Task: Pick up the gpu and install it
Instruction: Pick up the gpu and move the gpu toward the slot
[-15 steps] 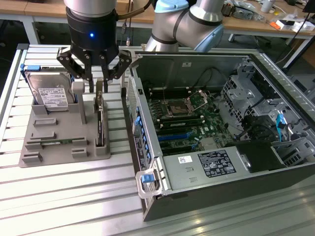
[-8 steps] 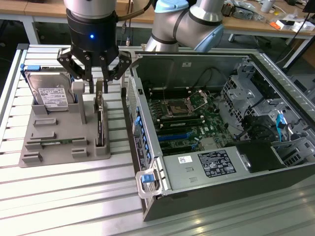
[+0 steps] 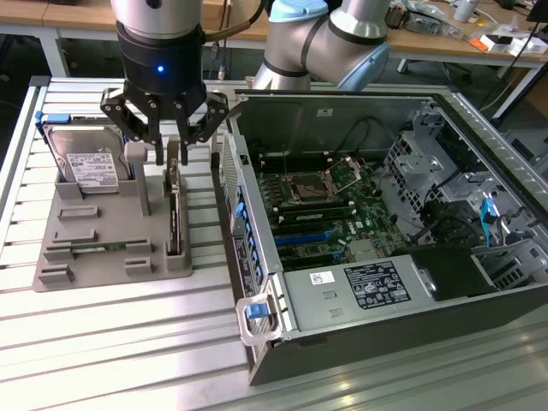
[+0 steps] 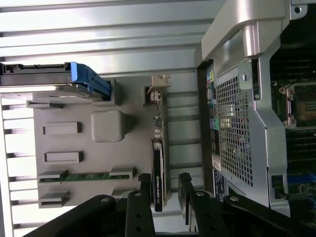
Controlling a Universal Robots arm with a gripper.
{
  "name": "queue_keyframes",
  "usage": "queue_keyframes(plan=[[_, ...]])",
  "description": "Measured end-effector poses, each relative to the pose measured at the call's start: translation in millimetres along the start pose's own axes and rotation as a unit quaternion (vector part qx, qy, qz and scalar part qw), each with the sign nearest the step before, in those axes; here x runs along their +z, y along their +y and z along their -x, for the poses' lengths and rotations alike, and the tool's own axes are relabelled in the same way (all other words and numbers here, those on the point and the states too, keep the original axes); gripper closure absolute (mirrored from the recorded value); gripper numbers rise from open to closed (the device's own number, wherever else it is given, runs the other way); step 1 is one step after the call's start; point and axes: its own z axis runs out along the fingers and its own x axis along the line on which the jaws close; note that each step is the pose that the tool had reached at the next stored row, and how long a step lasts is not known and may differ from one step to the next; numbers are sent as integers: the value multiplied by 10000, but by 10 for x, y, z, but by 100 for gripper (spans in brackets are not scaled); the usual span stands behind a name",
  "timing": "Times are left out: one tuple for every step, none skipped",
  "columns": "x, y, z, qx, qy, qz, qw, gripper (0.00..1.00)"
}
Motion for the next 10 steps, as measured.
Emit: queue_keyframes(plan=[[4,0,0,0,0,0,10000,64],[8,0,0,0,0,0,10000,64],[13,-1,0,0,0,0,10000,64],[17,-1,0,0,0,0,10000,64],[22,-1,0,0,0,0,10000,64],[25,-1,0,0,0,0,10000,64],[29,-1,-1,0,0,0,10000,64],[32,-1,-1,0,0,0,10000,64],[33,-1,-1,0,0,0,10000,64],[38,-2,-1,0,0,0,10000,64]])
